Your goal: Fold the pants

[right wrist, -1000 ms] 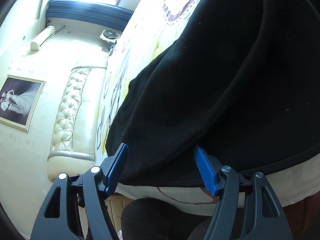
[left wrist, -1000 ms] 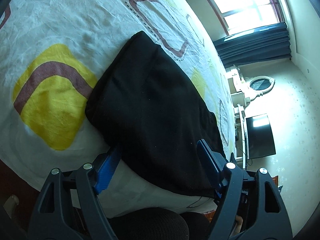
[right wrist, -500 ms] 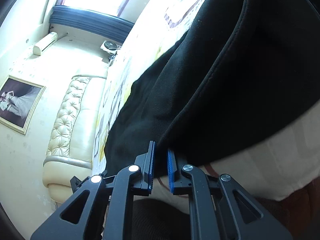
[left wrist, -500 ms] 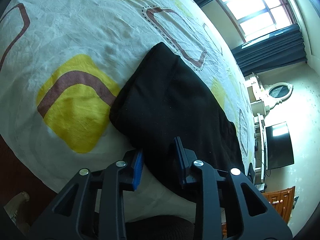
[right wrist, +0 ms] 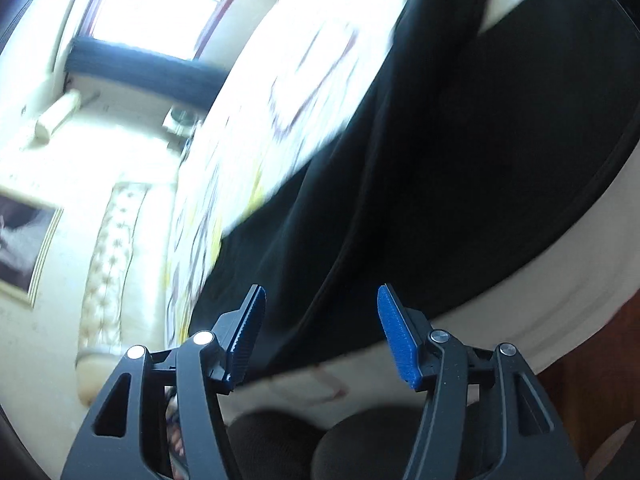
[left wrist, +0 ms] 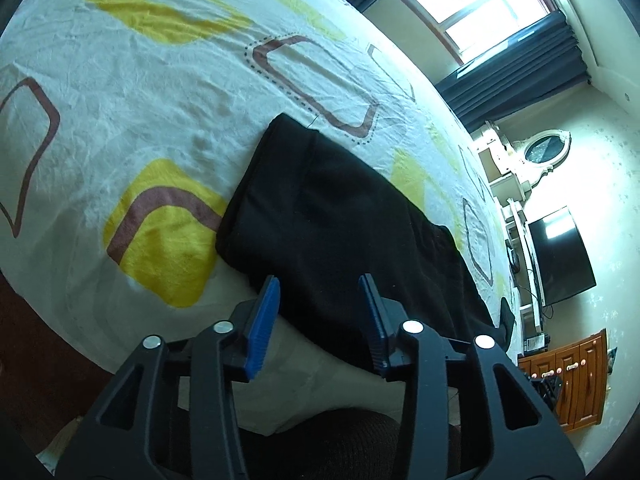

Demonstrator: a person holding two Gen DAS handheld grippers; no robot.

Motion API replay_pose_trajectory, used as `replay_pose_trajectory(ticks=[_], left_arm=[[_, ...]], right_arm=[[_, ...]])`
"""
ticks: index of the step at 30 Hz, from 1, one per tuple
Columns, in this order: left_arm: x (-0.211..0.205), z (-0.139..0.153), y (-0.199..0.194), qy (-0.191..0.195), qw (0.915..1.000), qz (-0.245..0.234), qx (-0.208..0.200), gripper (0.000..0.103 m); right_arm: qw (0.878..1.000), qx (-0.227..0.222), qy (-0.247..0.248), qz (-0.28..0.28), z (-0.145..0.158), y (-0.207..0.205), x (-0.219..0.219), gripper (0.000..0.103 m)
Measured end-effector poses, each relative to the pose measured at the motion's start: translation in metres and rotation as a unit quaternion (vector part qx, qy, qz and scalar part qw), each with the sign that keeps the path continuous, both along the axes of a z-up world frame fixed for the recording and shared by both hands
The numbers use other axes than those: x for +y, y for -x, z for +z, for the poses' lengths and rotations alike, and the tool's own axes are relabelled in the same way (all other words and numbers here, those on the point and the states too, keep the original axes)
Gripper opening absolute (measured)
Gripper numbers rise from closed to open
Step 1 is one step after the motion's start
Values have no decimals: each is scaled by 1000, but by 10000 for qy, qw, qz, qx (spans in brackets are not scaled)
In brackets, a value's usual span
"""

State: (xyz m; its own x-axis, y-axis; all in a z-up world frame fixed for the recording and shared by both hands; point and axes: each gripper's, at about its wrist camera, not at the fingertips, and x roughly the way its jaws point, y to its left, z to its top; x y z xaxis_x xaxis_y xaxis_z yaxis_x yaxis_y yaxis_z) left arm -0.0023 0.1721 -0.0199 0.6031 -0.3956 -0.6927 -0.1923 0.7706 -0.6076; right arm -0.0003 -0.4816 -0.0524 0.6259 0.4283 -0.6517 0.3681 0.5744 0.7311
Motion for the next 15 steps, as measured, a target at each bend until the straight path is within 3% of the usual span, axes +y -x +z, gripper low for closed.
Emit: replay_pose_trajectory(ticks=[2,4,7,10,15], left_arm=[[-5,12,-7,-52,9998,-91,-172,64],[-14,17,-16,-135,9995,-133,-264,67],[-31,10,-34,-224,9996,-140,-54,76],[-48,-8,-51,-184,9995,-36,244,78],[-66,-26,-62,-277,9982,264,453,90]], right_arm=[[9975,8,653,-282,18,-4,-60,58],[9913,237,1236,-383,28,-16,-105,58],[9918,305,957,-787,26,-26,-154,58],[9827,376,1606,-848,41,-62,-157,58],[9563,709,2833,-142,60,-170,-118,58]])
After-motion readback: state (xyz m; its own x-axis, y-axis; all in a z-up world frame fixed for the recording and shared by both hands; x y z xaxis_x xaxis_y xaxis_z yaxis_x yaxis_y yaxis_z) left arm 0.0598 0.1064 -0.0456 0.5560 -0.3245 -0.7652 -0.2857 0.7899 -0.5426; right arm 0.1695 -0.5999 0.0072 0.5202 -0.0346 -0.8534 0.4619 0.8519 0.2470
